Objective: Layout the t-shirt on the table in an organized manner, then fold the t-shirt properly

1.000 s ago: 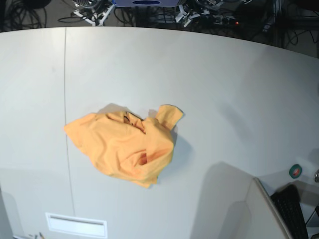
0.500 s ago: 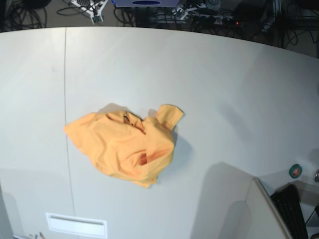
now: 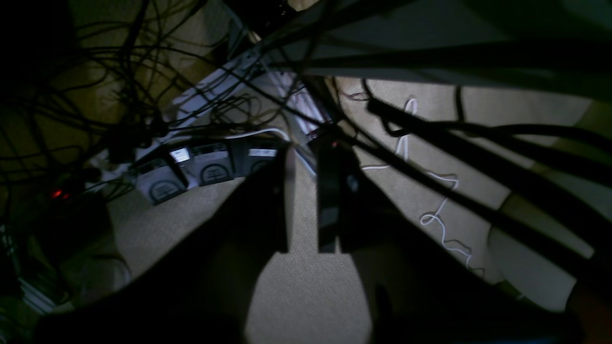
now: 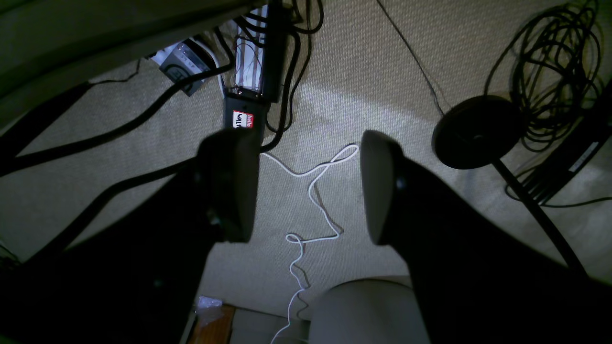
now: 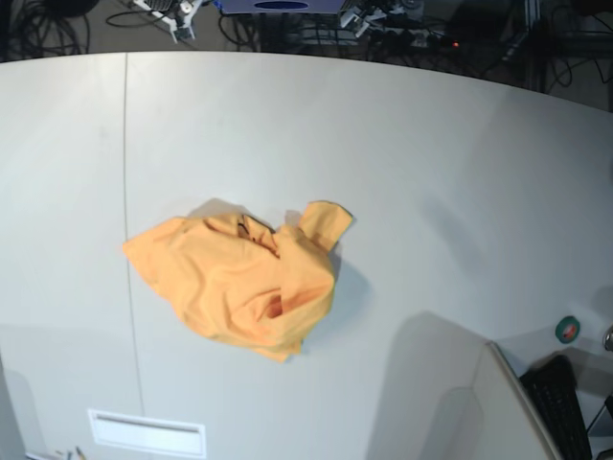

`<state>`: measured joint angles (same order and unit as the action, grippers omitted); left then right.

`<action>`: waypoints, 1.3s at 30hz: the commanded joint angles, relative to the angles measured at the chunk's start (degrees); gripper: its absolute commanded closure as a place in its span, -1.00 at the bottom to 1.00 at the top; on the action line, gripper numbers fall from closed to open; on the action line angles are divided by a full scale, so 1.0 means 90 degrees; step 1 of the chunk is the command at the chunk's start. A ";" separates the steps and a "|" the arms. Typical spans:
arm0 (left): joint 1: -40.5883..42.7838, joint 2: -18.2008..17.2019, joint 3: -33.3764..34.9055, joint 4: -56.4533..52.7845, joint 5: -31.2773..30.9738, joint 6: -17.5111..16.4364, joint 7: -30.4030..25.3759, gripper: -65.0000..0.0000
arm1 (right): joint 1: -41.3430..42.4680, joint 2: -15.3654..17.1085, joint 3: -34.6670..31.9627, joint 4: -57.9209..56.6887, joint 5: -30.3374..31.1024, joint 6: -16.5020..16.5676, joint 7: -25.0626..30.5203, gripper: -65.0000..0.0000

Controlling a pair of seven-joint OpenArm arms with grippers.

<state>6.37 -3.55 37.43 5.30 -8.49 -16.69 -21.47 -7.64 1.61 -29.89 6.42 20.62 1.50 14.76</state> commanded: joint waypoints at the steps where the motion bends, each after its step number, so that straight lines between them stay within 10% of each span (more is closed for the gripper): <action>1: 0.0039 -0.0021 -0.0003 0.0012 -0.0009 -0.0055 -0.0090 0.72 | -0.0035 0.0022 -0.0005 0.0015 -0.0011 0.0014 0.0015 -0.01; 6: 0.0049 -0.0021 -0.0003 0.0012 -0.0009 -0.0055 -0.0100 0.74 | -0.0035 0.0022 -0.0005 0.0015 -0.0011 0.0014 0.0015 0.15; 10: 0.0059 -0.0021 -0.0003 0.0012 -0.0009 -0.0055 -0.0100 1.00 | -0.0045 0.0022 0.0034 0.0015 -0.0011 -0.0015 0.0015 1.00; 15: 0.0039 -0.0021 -0.0012 -0.0017 -0.0019 0.0042 -0.0061 1.00 | -0.0045 0.0022 0.0034 0.0005 -0.0011 -0.0025 0.0015 1.00; 20: 0.0088 0.0019 -0.0862 -0.0017 -0.0292 0.1029 -0.0051 1.00 | -0.0045 0.0022 0.0054 -0.0005 0.0019 -0.0034 0.0005 1.00; 39: 0.0928 -0.0489 -0.0481 0.0061 -0.0468 0.1029 -0.0129 1.00 | -0.0963 0.0452 0.1402 0.0132 -0.0001 0.0014 -0.0336 1.00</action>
<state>13.56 -7.22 33.19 6.13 -12.53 -7.46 -22.90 -15.44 5.76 -17.45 7.68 20.67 1.45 11.90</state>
